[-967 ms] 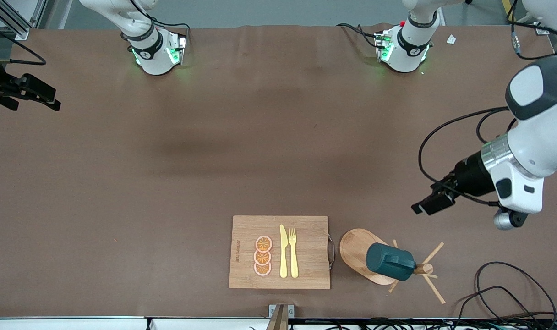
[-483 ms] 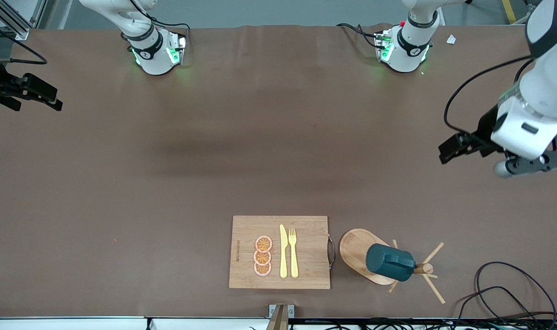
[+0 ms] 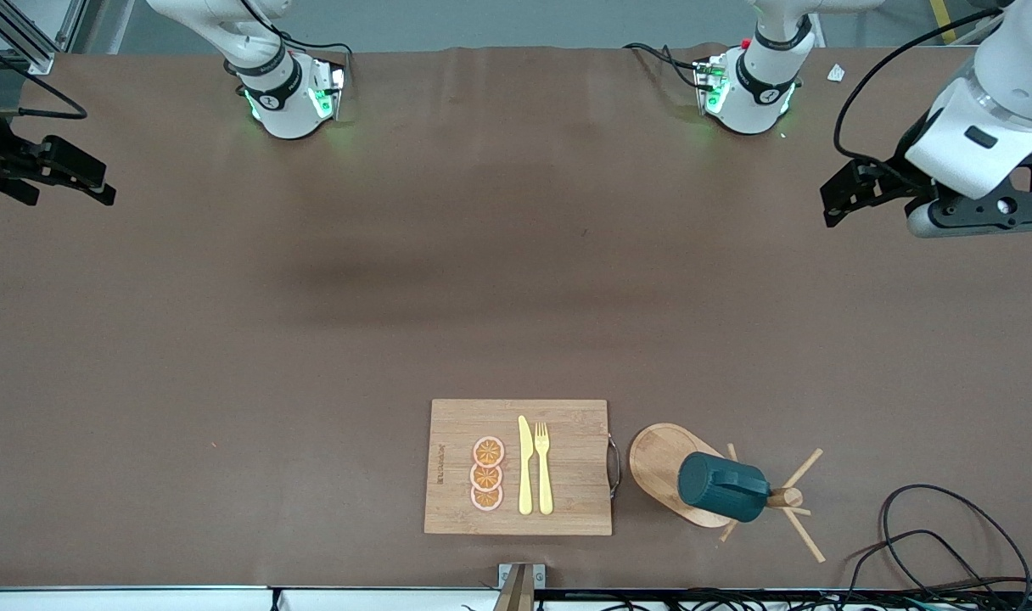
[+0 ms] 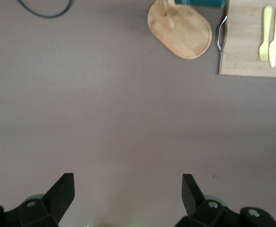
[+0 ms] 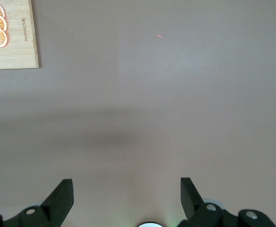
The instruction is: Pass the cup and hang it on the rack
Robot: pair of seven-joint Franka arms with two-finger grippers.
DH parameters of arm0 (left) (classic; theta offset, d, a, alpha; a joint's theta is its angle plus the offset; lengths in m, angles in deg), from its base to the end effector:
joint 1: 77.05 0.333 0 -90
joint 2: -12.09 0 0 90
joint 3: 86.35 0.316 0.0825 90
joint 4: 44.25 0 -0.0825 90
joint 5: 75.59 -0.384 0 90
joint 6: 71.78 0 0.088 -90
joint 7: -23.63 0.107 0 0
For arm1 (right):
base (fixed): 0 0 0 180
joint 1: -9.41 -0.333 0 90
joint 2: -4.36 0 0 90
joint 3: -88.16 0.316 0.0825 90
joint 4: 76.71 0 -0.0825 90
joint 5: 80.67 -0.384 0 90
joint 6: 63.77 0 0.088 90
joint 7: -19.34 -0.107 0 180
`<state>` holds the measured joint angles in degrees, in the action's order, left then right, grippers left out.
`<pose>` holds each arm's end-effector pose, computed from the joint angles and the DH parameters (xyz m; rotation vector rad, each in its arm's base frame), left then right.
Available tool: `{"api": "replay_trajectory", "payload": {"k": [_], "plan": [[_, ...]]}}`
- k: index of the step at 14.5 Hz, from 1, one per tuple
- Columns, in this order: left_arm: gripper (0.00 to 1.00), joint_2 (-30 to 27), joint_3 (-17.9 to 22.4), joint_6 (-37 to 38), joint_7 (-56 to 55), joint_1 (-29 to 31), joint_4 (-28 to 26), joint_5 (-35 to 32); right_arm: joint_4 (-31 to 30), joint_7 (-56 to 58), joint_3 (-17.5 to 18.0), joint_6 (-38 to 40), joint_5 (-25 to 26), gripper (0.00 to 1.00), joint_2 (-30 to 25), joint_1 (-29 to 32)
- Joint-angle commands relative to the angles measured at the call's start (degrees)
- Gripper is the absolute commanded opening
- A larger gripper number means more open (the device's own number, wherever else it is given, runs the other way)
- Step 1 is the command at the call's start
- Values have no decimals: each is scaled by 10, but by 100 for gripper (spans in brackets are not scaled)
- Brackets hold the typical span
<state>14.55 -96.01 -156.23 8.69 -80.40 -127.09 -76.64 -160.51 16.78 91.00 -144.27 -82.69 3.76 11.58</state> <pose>0.5448 -0.1213 0.6509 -3.1269 -0.0554 0.0174 0.5335 0.0106 0.6663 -3.1074 0.0435 0.0747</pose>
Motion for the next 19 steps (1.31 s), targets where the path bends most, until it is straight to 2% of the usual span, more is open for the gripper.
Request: {"api": "replay_trajectory", "payload": {"k": [1, 3, 7, 13, 19], "plan": [[100, -68, 14, -38, 12, -6, -93, 12, -4, 2, -2, -3, -6, 100, -9, 0], [100, -107, 11, -73, 13, -5, -154, 12, -4, 1, -1, -3, -6, 100, -9, 1], [100, -106, 10, -70, 18, -5, -147, 11, -5, -4, -2, -1, -7, 100, -8, 2], [100, -103, 52, -31, 79, -3, -116, 10, -5, -6, -2, -12, 2, 100, -7, 0], [100, -102, 63, -19, 73, -4, -103, 15, -5, -6, -3, -26, 3, 100, -1, 6]]}}
